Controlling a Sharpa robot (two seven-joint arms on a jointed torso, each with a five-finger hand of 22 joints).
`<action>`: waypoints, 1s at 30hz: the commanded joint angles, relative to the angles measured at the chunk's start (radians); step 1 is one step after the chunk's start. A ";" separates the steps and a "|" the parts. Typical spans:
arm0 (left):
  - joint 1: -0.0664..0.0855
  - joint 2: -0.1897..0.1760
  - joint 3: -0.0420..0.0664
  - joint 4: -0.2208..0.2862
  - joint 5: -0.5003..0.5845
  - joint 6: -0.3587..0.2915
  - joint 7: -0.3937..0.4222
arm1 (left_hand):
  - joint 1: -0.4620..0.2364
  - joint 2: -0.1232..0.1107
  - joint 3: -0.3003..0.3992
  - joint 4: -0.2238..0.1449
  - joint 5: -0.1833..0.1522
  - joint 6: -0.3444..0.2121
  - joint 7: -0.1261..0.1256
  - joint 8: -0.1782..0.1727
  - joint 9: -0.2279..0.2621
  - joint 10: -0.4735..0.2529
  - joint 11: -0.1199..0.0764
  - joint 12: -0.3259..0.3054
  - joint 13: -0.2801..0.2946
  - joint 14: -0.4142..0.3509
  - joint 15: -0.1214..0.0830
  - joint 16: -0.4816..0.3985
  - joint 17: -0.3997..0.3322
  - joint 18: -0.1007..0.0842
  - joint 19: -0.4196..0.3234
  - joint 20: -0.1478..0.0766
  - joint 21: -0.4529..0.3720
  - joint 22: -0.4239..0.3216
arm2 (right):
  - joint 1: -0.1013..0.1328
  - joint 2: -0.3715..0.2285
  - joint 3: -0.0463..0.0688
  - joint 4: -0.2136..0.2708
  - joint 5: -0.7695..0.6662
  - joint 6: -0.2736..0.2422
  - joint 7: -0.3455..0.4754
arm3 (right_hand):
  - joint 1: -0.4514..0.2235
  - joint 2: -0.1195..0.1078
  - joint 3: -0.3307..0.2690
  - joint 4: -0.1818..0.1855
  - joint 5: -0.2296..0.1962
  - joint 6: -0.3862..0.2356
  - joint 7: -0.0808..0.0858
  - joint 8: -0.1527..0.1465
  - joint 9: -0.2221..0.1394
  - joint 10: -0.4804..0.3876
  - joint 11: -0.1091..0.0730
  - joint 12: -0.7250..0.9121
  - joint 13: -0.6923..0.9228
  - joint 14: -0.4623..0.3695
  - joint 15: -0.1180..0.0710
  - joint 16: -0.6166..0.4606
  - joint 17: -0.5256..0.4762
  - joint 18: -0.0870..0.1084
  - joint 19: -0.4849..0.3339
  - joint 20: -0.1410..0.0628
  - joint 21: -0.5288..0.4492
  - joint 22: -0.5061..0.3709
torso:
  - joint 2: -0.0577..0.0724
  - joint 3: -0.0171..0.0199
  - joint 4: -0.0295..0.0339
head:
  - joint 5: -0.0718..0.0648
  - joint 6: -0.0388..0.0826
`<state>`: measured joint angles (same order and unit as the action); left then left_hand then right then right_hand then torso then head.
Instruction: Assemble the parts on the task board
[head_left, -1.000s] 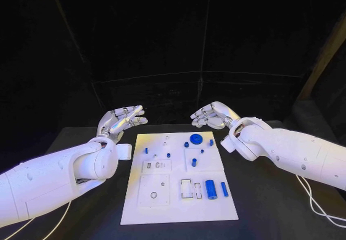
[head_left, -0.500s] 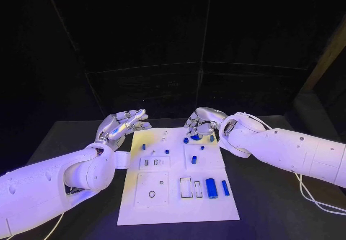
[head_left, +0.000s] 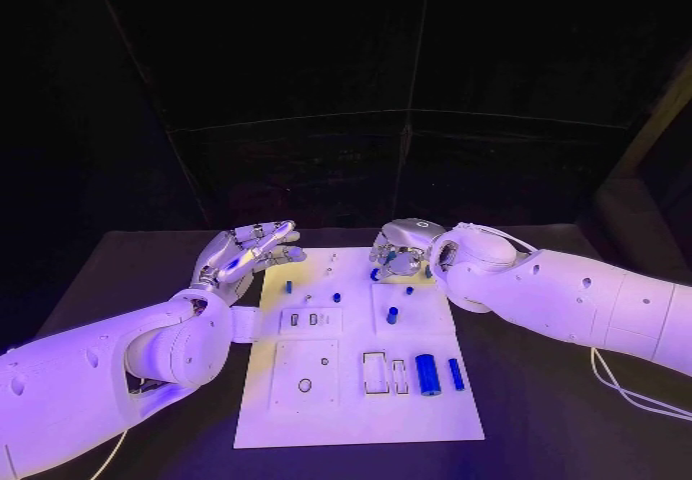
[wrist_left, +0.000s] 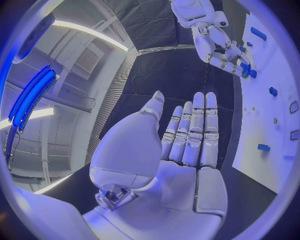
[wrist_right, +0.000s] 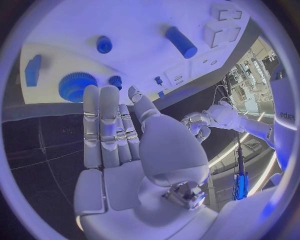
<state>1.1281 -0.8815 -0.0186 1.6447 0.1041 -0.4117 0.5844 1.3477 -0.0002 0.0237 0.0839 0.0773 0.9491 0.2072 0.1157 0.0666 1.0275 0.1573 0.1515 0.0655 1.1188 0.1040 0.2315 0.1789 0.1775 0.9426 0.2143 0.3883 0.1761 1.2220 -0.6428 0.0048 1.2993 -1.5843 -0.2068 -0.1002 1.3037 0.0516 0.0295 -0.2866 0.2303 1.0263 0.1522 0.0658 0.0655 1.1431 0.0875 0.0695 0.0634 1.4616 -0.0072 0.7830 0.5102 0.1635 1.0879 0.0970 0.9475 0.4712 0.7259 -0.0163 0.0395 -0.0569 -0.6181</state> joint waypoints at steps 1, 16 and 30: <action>0.001 0.002 0.000 0.004 -0.012 0.021 0.000 | -0.006 0.006 0.001 -0.006 -0.007 0.009 0.001 -0.004 -0.002 0.001 0.001 -0.004 -0.001 0.007 0.003 -0.006 0.001 0.006 0.009 0.002 0.006 -0.001 | 0.004 0.005 0.001 -0.006 -0.050 0.040 -0.027 | -0.010 -0.002 0.009 0.000 -0.003 -0.008 0.001 -0.002 0.000 -0.009 0.003 0.007 0.001 0.021 0.005 0.047 0.046 0.020 -0.009 0.004 0.017 0.010 | 0.008 -0.0015 0.0041 | -0.001 -0.001; 0.001 0.005 0.000 0.007 -0.012 0.023 -0.004 | -0.007 0.007 0.000 -0.008 -0.006 0.009 0.002 -0.005 -0.002 0.000 0.001 -0.006 -0.001 0.008 0.003 -0.007 0.002 0.006 0.010 0.001 0.006 -0.001 | 0.006 0.026 0.001 -0.037 -0.055 0.071 -0.028 | -0.015 0.009 0.043 0.000 0.000 -0.004 -0.001 0.000 0.001 0.001 0.000 0.021 0.001 0.023 0.005 0.207 0.212 0.017 -0.009 0.005 0.081 0.061 | 0.015 -0.0024 0.0063 | 0.002 -0.008; 0.001 0.006 0.000 0.010 -0.012 0.026 -0.011 | -0.007 0.008 0.000 -0.009 -0.006 0.008 0.003 -0.007 -0.002 -0.002 0.002 -0.009 -0.002 0.009 0.003 -0.009 0.003 0.006 0.012 0.001 0.006 -0.002 | 0.006 0.041 0.001 -0.051 -0.055 0.118 -0.022 | -0.023 0.030 0.093 0.001 -0.011 0.030 -0.009 0.006 0.003 0.032 -0.009 0.030 0.000 0.025 -0.001 0.301 0.307 0.004 0.024 0.002 0.161 0.164 | 0.018 -0.0023 0.0056 | 0.004 -0.012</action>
<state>1.1281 -0.8767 -0.0185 1.6523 0.1029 -0.4033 0.5728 1.3438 0.0037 0.0236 0.0785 0.0773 0.9526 0.2107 0.1096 0.0659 1.0275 0.1573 0.1467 0.0649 1.1223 0.1077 0.2275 0.1807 0.1775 0.9496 0.2145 0.3883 0.1759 1.2254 -0.6032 0.0051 1.2493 -1.6324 -0.1163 -0.1266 1.2825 0.0728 0.1169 -0.2849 0.2243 1.0500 0.1428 0.0659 0.0671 1.1674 0.0780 0.0956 0.0631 1.4615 -0.0072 1.0802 0.8138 0.1634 1.1050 0.1017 1.1047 0.6312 0.7432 -0.0184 0.0457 -0.0538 -0.6302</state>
